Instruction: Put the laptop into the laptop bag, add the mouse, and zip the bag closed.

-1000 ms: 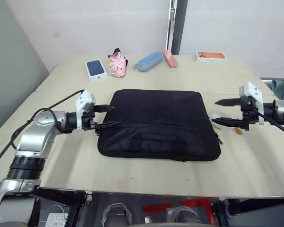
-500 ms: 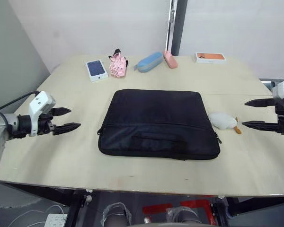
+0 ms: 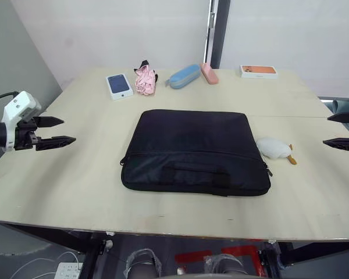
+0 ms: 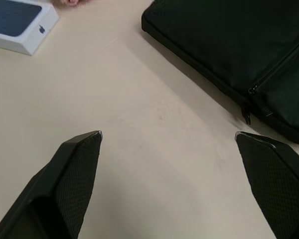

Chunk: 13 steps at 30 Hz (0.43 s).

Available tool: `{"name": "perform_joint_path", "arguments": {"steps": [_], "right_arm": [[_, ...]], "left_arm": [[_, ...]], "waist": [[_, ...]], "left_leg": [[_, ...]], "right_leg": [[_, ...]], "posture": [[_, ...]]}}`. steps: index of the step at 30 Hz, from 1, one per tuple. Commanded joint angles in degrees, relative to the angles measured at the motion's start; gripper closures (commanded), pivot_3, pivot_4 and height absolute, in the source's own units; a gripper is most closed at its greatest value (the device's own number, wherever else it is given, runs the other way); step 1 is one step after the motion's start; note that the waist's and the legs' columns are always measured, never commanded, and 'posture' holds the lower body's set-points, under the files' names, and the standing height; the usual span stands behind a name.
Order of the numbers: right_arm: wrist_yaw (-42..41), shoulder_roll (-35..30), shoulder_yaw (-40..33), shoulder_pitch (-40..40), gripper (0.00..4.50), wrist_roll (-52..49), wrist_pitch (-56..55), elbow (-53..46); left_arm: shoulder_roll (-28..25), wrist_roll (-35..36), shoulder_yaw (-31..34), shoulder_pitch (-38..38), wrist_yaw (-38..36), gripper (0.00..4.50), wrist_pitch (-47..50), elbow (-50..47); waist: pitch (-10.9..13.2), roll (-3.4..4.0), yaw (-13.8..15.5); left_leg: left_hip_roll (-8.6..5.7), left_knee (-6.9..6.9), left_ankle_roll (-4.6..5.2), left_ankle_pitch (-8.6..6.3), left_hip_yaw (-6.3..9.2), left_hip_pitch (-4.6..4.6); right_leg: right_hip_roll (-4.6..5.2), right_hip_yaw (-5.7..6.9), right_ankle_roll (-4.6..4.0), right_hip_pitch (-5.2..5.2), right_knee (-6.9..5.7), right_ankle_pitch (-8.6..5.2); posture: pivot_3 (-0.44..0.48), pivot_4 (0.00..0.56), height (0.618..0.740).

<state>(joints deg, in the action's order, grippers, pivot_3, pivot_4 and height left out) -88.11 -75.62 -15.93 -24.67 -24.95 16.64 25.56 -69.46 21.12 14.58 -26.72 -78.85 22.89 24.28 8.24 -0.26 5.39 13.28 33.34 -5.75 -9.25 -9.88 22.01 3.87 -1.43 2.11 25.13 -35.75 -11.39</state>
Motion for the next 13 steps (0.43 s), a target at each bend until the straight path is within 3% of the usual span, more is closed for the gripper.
{"name": "perform_joint_path", "arguments": {"steps": [1,13], "right_arm": [[-1.3,-1.1,-2.8,0.0,0.00,-1.6,0.9,-3.2],[-1.1,0.1,-1.0,-1.2,0.00,-1.0,0.1,-2.3]], "left_arm": [[-1.6,0.3,0.4,-0.3,-1.6,0.02,0.7,-0.5],[-0.7,0.9,1.2,2.9,-1.3,0.02,0.9,-2.9]], "waist": [[0.0,-0.01,-0.1],[0.0,-0.01,0.0]], "left_leg": [[0.01,0.03,0.00,0.00,0.00,0.01],[0.03,0.16,0.00,0.00,0.03,0.02]], "right_leg": [[-0.01,0.00,0.00,0.02,-0.04,0.00],[0.03,0.01,-0.01,0.01,-0.14,0.00]], "posture": [[0.000,0.150,0.740],[0.000,0.150,0.740]]}}
